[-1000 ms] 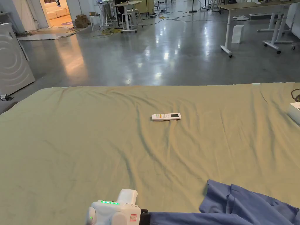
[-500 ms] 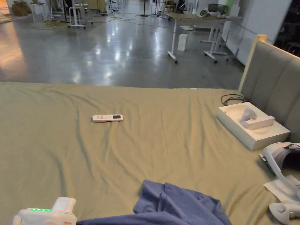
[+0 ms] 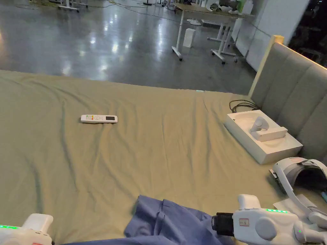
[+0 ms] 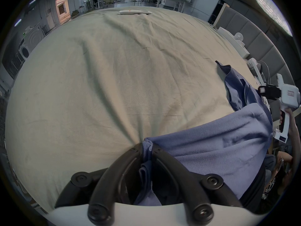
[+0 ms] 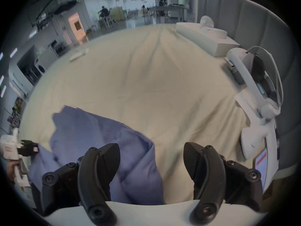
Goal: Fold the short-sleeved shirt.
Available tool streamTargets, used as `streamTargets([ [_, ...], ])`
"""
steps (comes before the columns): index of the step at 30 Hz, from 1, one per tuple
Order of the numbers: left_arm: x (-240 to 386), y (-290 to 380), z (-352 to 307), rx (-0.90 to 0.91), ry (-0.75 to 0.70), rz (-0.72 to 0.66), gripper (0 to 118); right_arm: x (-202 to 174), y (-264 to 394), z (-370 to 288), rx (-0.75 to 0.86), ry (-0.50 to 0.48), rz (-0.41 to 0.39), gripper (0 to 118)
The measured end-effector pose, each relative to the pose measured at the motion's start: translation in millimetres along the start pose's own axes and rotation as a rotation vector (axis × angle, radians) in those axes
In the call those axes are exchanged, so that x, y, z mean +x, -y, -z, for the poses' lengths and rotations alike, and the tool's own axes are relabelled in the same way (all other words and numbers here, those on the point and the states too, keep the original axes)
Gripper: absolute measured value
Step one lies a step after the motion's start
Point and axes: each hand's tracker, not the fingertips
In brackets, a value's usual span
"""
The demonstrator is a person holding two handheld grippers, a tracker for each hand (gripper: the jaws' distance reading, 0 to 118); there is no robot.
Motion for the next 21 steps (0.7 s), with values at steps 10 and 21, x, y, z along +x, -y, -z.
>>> streamTargets([
  [10, -1, 14, -7, 0.068, 0.013, -0.008, 10, -35, 11, 6, -0.036, 0.066, -0.139, 1],
  [21, -20, 44, -219, 0.577, 0.098, -0.008, 10, -11, -3, -177, 0.36, -0.1, -0.027, 1],
])
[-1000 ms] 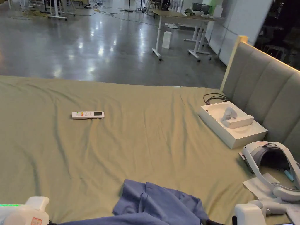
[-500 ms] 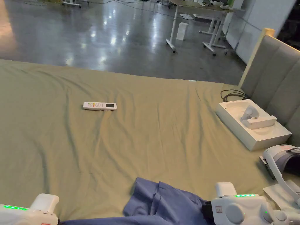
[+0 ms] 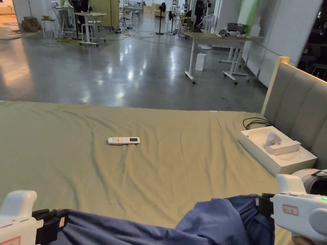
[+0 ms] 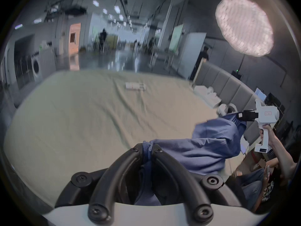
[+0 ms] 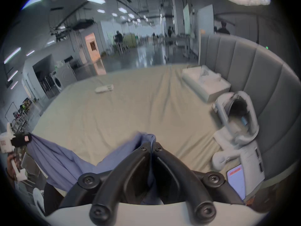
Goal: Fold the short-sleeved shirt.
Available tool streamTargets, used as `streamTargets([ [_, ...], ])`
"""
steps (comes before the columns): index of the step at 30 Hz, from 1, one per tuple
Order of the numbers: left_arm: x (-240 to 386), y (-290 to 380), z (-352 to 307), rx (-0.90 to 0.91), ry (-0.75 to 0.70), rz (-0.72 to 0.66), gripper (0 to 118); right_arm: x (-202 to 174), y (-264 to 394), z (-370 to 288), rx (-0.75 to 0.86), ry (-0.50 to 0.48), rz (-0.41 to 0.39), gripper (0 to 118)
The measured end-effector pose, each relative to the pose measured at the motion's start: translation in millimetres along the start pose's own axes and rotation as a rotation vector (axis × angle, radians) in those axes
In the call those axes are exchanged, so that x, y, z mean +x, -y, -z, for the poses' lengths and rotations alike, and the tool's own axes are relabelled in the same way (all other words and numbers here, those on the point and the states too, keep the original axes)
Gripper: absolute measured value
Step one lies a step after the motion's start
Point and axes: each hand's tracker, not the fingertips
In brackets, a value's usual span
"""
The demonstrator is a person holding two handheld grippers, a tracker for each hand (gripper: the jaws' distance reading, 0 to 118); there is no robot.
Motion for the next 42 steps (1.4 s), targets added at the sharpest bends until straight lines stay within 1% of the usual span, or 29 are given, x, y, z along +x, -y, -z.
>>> streamTargets([
  [2, 2, -25, -48, 0.118, 0.009, 0.02, 10, -5, -19, -38, 0.084, 0.018, -0.045, 1],
  [4, 3, -48, -86, 0.195, -0.004, 0.045, 10, -9, -39, -71, 0.165, 0.026, -0.068, 1],
  [7, 9, -76, -135, 0.367, -0.042, 0.109, 10, -9, -68, -114, 0.272, 0.046, -0.064, 1],
  [8, 10, -86, -147, 0.376, -0.061, 0.117, 10, -11, -79, -128, 0.304, 0.062, -0.061, 1],
  [10, 12, -99, -167, 0.464, -0.071, 0.105, 10, -10, -95, -149, 0.341, 0.042, -0.031, 1],
  [12, 12, -114, -179, 0.491, -0.085, 0.093, 10, -11, -107, -165, 0.381, 0.043, -0.035, 1],
  [16, 8, -139, -188, 0.551, -0.131, 0.087, 10, -12, -134, -190, 0.426, 0.102, -0.021, 1],
  [18, 4, -148, -188, 0.566, -0.134, 0.041, 10, -8, -143, -198, 0.437, 0.096, 0.007, 1],
  [20, -1, -156, -188, 0.576, -0.105, -0.016, 10, -4, -153, -202, 0.437, 0.105, 0.046, 1],
  [21, -2, -157, -188, 0.576, -0.099, -0.031, 10, -3, -155, -204, 0.444, 0.112, 0.052, 1],
  [24, -2, -159, -185, 0.581, -0.102, -0.034, 10, -3, -159, -209, 0.45, 0.143, 0.058, 1],
  [26, -3, -159, -183, 0.574, -0.115, -0.029, 10, 1, -160, -207, 0.435, 0.143, 0.071, 1],
  [29, -7, -158, -180, 0.562, -0.109, -0.039, 10, 4, -158, -203, 0.438, 0.148, 0.065, 1],
  [33, -4, -161, -172, 0.542, -0.118, -0.013, 10, 3, -158, -197, 0.429, 0.128, 0.073, 1],
  [39, -6, -178, -148, 0.496, -0.134, 0.007, 10, -7, -170, -177, 0.418, 0.143, 0.029, 1],
  [42, -12, -195, -123, 0.46, -0.144, 0.009, 10, -13, -185, -158, 0.408, 0.15, 0.007, 1],
])
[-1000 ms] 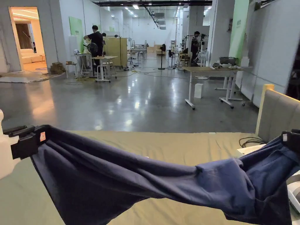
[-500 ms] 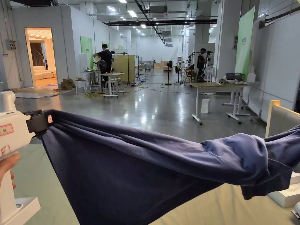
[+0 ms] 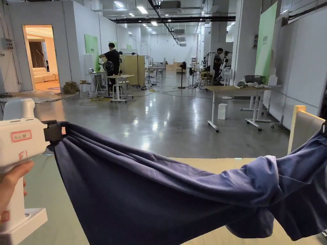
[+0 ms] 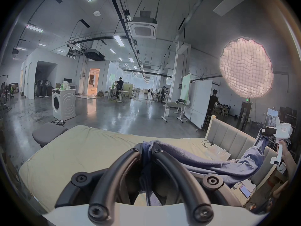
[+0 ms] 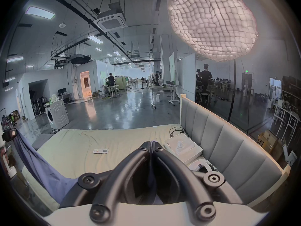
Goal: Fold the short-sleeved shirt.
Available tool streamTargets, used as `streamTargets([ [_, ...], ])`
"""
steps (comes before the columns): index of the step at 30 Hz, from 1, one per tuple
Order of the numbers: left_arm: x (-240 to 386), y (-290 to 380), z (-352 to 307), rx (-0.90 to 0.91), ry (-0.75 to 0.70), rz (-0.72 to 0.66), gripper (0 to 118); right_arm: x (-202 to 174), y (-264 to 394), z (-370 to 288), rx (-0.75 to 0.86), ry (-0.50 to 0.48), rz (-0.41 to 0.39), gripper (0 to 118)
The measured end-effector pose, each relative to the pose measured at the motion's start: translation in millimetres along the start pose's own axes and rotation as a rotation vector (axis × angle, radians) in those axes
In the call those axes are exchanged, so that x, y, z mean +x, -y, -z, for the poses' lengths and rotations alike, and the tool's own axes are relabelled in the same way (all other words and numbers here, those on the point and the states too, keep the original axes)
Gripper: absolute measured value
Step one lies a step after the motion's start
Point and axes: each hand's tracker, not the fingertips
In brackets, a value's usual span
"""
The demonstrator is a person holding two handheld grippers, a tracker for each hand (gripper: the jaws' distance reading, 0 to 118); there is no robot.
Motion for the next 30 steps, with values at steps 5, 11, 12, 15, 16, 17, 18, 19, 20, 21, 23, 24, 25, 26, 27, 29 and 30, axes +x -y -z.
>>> streamTargets([
  [5, -7, 2, 63, -0.095, 0.028, -0.05, 10, -14, -10, 55, -0.029, 0.004, 0.005, 1],
  [11, -7, 3, 120, -0.11, -0.069, 0.001, 10, -31, -21, 127, -0.076, 0.026, -0.074, 1],
  [12, -10, 4, 130, -0.107, -0.066, -0.01, 10, -34, -22, 138, -0.074, 0.041, -0.081, 1],
  [15, -16, 8, 153, -0.109, -0.095, -0.013, 10, -33, -21, 164, -0.09, 0.053, -0.031, 1],
  [16, -18, 9, 158, -0.113, -0.112, -0.011, 10, -31, -21, 172, -0.094, 0.056, -0.012, 1],
  [17, -21, 10, 163, -0.092, -0.113, -0.015, 10, -30, -19, 178, -0.092, 0.085, 0.004, 1],
  [18, -24, 11, 167, -0.096, -0.114, -0.023, 10, -30, -18, 182, -0.107, 0.082, 0.004, 1],
  [19, -27, 12, 169, -0.098, -0.118, -0.057, 10, -32, -15, 185, -0.095, 0.093, -0.007, 1],
  [20, -30, 14, 172, -0.105, -0.104, -0.077, 10, -33, -11, 187, -0.09, 0.102, -0.027, 1],
  [21, -30, 15, 174, -0.104, -0.105, -0.073, 10, -34, -9, 191, -0.089, 0.108, -0.042, 1],
  [23, -30, 22, 179, -0.112, -0.12, 0.004, 10, -37, -1, 195, -0.107, 0.098, -0.055, 1],
  [24, -31, 26, 183, -0.136, -0.126, 0.017, 10, -38, 5, 198, -0.106, 0.102, -0.059, 1],
  [25, -31, 31, 185, -0.124, -0.125, 0.013, 10, -38, 12, 201, -0.115, 0.098, -0.067, 1],
  [26, -33, 40, 185, -0.128, -0.122, 0.012, 10, -39, 22, 206, -0.132, 0.093, -0.07, 1],
  [27, -34, 50, 186, -0.139, -0.118, 0.01, 10, -39, 32, 210, -0.153, 0.087, -0.075, 1],
  [29, -42, 91, 189, -0.212, -0.088, -0.048, 10, -39, 73, 216, -0.182, 0.069, -0.07, 1],
  [30, -46, 116, 189, -0.236, -0.092, -0.084, 10, -40, 98, 218, -0.229, 0.053, -0.081, 1],
])
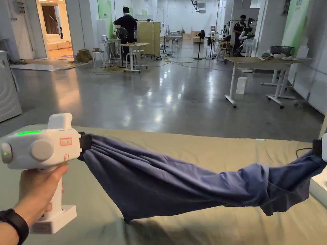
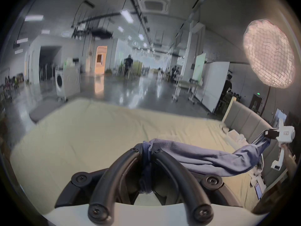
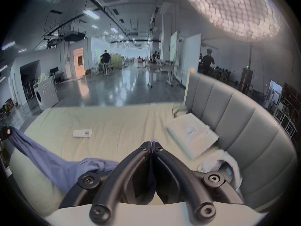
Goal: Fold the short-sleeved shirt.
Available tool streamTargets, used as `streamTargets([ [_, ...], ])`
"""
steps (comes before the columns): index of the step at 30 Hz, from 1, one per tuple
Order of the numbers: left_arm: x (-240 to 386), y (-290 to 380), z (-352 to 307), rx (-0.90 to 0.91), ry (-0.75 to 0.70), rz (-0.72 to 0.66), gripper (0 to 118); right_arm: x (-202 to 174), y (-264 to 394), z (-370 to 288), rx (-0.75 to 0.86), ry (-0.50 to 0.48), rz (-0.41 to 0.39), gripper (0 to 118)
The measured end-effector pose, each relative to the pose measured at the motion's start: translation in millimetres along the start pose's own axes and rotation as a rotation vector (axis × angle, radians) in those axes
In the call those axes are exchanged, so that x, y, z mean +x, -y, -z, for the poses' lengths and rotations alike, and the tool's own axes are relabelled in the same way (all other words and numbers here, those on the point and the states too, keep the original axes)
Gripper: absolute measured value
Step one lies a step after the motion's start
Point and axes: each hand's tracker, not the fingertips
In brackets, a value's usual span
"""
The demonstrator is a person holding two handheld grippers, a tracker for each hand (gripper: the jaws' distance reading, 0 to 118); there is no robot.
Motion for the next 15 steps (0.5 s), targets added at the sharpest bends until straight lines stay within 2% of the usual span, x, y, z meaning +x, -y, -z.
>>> streamTargets([
  [4, -14, 107, 17, -0.183, 0.02, -0.03, 10, -13, 116, 21, -0.176, -0.043, -0.019, 1],
  [6, -25, 157, 25, -0.25, 0.029, -0.022, 10, -16, 166, 16, -0.207, -0.03, -0.027, 1],
  [8, -33, 193, 16, -0.276, 0.024, -0.057, 10, -2, 206, 18, -0.272, -0.068, -0.004, 1],
  [10, -44, 215, -4, -0.29, 0.017, -0.08, 10, 8, 233, 8, -0.292, -0.05, -0.015, 1],
  [13, -66, 235, -50, -0.275, 0.038, -0.178, 10, 38, 259, -26, -0.31, -0.068, 0.079, 1],
  [15, -81, 245, -82, -0.273, 0.034, -0.216, 10, 55, 274, -53, -0.284, -0.031, 0.139, 1],
])
